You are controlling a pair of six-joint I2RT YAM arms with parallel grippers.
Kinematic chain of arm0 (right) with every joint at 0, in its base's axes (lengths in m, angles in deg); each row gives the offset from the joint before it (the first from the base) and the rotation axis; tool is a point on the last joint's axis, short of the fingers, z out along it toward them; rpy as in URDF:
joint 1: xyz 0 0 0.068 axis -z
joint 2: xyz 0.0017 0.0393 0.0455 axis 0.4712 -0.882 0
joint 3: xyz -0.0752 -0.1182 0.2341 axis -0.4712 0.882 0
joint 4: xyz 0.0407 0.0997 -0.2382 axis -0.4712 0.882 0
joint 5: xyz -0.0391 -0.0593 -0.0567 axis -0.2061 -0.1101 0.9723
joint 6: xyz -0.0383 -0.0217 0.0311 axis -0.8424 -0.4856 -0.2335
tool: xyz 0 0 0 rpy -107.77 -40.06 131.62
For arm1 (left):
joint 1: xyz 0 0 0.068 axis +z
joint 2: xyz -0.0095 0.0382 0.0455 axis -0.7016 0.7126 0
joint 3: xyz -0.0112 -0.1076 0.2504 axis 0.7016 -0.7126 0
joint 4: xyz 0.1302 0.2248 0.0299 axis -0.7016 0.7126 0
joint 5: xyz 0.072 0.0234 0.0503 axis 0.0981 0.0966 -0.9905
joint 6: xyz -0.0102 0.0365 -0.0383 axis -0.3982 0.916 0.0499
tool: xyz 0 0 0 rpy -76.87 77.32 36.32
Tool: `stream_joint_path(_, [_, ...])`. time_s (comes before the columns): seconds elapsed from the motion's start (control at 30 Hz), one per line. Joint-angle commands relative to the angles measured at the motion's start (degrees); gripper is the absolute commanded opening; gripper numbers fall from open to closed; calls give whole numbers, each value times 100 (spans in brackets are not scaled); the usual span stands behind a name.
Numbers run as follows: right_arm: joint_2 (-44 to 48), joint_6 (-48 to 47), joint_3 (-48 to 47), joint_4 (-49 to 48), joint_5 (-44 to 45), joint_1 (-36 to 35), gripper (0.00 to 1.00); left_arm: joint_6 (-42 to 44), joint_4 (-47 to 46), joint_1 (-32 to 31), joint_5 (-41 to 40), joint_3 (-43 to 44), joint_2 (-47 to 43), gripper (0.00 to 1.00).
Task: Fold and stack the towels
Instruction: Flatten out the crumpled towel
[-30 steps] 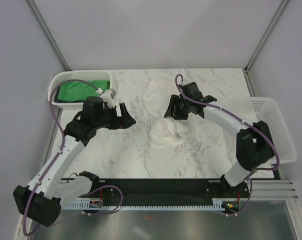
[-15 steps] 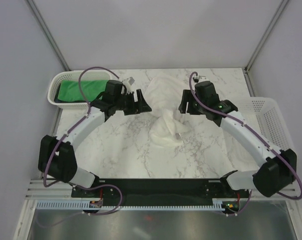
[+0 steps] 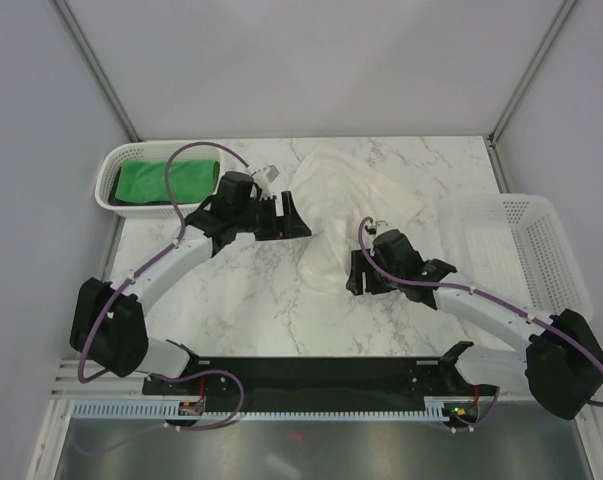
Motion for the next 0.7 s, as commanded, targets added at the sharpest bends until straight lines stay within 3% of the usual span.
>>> stream_joint_path(0.0, [-32,155,349,-888,733,-62,72,104,62,44,-133,-33,-396,87])
stream_joint_path(0.17, [-611,-415,324,-1425,807,-62,74,112,53,44,-159,-244,-564,87])
stream_joint_path(0.3, [-1245,-768,244,-1671,508,-97,65,191,167,87,-203,-262,-669,87])
stream_joint_path(0.37, [-1184,-777,113,-1541,630,-115,46,288,246,140,-273,-227,-774,87])
stream_joint_path(0.4, [-1027,-786,-18,-1218,630,-115,23,332,368,201,-291,-200,-819,88])
stream_joint_path(0.47, [-798,-681,-796,-699,526,-115,0,498,510,307,-369,-51,-906,88])
stream_joint_path(0.57, [-367,-487,-2070,-99,53,-115,0,596,677,588,-388,177,-986,88])
stream_joint_path(0.67, [-340,-311,-3484,594,426,-115,0,544,721,852,-142,353,-1091,88])
